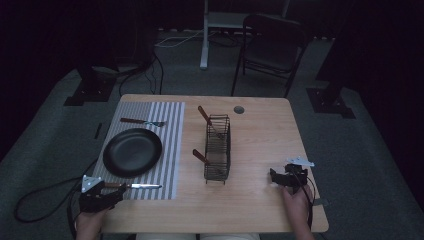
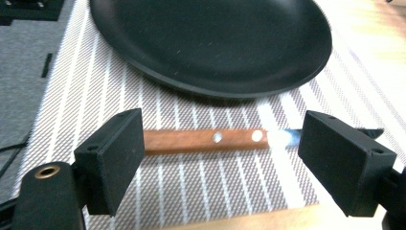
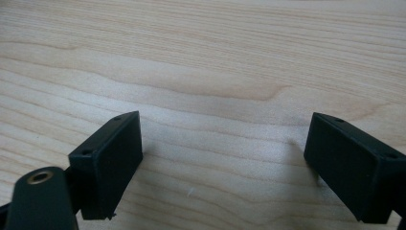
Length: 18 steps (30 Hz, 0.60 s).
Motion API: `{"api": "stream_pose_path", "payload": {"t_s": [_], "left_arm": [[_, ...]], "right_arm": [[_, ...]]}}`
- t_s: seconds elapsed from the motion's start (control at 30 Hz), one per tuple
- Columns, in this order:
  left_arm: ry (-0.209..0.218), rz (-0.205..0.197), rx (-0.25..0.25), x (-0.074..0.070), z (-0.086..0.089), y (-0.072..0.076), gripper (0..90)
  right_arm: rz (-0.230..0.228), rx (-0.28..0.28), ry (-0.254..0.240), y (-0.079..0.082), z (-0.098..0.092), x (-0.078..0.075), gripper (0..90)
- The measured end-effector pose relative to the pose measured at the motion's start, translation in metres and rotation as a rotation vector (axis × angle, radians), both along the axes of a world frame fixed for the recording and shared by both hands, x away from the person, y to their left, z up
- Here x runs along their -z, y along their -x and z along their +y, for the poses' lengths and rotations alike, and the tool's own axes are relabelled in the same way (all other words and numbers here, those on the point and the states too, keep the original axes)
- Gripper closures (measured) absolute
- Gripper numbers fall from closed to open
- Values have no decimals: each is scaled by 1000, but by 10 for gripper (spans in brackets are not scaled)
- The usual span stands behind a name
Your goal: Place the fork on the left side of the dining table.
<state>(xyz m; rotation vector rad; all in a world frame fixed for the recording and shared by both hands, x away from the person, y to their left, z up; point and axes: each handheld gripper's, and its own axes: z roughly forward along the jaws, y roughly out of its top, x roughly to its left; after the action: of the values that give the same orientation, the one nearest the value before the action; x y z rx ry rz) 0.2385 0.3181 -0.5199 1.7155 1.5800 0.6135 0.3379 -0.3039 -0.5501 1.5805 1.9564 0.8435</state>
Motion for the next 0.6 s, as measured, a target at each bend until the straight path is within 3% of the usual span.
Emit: {"api": "stream_pose_path", "payload": {"t_s": [0.1, 0.13, 0.17, 0.3, 0.4, 0.6], "left_arm": [[-25, -16, -24, 1, 1, 7, 164], [-77, -12, -48, 2, 2, 15, 164], [-94, -8, -63, 2, 3, 18, 164], [-106, 8, -103, 5, 10, 26, 164], [-73, 4, -125, 4, 16, 29, 164], [-66, -6, -122, 4, 17, 27, 164]], "right_arm": [[0, 0, 0, 0, 0, 0, 126], [0, 0, 0, 0, 0, 0, 126], [0, 0, 0, 0, 0, 0, 126], [0, 0, 0, 0, 0, 0, 126], [0, 0, 0, 0, 0, 0, 126], [0, 0, 0, 0, 0, 0, 126]]}}
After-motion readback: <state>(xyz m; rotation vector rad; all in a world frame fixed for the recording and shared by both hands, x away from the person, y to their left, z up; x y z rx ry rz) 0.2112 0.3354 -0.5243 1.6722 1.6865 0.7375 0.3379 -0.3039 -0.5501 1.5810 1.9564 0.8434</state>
